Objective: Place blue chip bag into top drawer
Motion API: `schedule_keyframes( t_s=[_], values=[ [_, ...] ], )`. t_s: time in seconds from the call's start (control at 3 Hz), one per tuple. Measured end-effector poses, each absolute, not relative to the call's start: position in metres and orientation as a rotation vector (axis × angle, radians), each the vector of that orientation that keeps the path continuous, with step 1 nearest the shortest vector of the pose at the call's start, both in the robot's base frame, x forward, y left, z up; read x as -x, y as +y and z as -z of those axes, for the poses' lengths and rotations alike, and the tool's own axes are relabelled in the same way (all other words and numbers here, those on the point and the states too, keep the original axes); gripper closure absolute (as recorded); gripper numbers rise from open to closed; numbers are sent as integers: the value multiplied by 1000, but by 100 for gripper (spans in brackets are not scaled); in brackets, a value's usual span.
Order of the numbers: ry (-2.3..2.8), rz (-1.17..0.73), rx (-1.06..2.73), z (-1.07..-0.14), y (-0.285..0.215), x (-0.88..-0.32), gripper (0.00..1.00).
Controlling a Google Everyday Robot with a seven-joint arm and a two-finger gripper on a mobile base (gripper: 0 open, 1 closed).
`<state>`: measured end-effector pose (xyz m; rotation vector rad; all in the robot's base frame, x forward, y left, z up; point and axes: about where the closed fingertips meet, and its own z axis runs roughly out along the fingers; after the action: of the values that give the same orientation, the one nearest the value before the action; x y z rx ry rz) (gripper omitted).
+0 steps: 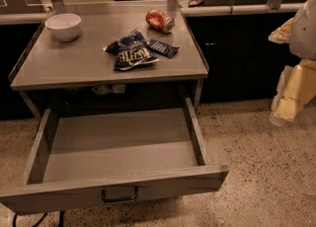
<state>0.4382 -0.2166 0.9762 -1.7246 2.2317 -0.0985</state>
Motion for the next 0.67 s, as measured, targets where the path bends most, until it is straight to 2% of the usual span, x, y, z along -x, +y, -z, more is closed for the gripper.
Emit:
schedule_keyframes(
  t_s=[0.67],
  values=[
    [2194, 127, 1783, -972, -202, -450, 0]
  ],
)
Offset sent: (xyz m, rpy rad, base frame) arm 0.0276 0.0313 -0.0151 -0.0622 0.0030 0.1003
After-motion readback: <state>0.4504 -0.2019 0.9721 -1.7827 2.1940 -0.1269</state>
